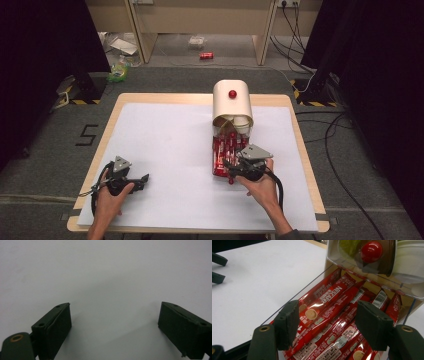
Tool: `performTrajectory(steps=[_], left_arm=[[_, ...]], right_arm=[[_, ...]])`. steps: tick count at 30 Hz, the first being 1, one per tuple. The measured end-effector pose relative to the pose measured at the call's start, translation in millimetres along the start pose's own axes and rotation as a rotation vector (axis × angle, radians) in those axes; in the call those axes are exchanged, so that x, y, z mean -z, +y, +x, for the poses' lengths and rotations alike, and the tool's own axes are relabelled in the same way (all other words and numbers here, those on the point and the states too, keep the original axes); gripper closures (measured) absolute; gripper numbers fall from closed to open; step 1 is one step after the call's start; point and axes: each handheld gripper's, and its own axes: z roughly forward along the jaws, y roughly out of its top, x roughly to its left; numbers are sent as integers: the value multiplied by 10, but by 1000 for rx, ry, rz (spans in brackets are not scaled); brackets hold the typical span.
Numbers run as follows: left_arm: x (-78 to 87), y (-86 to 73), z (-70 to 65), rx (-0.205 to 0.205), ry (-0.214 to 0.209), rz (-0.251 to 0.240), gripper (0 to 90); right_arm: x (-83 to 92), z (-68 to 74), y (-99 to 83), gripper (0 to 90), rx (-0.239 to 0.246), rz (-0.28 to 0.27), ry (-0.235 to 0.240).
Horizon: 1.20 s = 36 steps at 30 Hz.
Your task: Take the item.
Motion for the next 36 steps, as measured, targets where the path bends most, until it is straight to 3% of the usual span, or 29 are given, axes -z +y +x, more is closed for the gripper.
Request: performTrajectory(steps=[15,30,36], left_arm=[[0,0,-1,0,1,-1,109],[-1,0,-1,1,1,-2,108],[0,-1,-2,-1,2,-2,109]], right_arm=[[-32,-44,11,377,-7,16,-16],[-186,61,52,436,-14,53,3],[-258,76,41,489,-8,84,-11]])
